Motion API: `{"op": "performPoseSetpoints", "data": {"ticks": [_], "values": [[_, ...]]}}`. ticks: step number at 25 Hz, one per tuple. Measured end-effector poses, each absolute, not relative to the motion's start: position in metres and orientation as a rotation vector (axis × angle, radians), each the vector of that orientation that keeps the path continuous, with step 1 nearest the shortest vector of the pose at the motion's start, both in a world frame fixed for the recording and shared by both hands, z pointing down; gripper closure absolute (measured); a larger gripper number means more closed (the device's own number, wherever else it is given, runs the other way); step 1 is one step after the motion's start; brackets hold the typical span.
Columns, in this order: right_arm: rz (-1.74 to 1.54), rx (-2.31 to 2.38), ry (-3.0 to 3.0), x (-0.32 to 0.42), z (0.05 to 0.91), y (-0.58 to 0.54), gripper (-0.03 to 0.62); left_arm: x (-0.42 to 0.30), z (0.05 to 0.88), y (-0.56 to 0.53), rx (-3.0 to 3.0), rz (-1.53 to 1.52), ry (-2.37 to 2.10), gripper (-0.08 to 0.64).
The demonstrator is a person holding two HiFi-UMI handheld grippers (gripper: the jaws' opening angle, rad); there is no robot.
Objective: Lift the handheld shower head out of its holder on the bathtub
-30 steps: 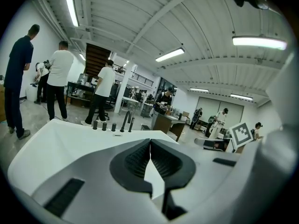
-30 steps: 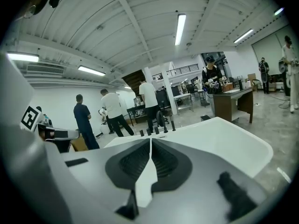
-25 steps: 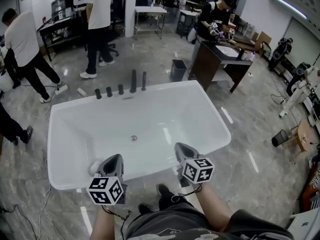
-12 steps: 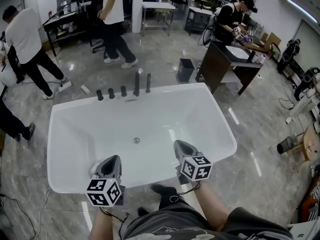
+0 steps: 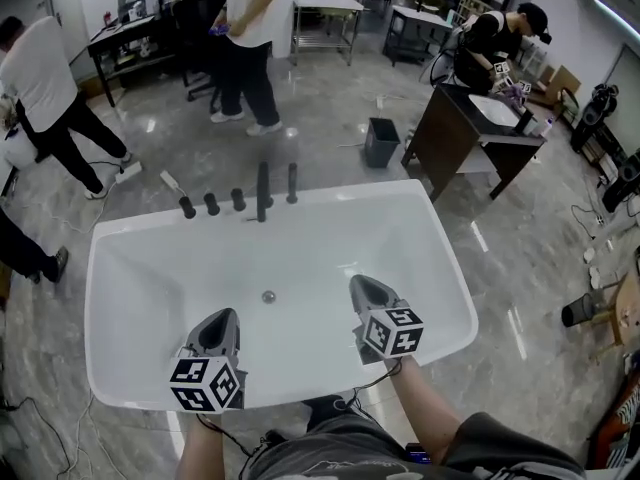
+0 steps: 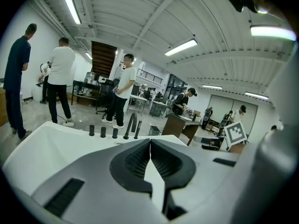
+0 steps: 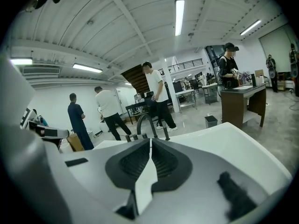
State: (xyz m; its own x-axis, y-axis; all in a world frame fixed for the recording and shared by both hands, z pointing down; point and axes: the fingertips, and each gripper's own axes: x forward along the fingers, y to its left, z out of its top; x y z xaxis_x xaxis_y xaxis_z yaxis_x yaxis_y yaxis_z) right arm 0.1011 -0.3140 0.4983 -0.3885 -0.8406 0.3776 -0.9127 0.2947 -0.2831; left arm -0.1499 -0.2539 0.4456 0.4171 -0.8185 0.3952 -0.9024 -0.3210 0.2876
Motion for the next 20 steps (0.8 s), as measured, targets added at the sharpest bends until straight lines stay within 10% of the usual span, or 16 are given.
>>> {"op": "performPoseSetpoints", "data": {"ticks": [20], "values": [[0.6, 1.491, -2.389, 0.112, 0.563, -0.517, 0.565, -0.116, 0.49, -0.427, 2.143, 0.274, -1.488, 0.545]]}}
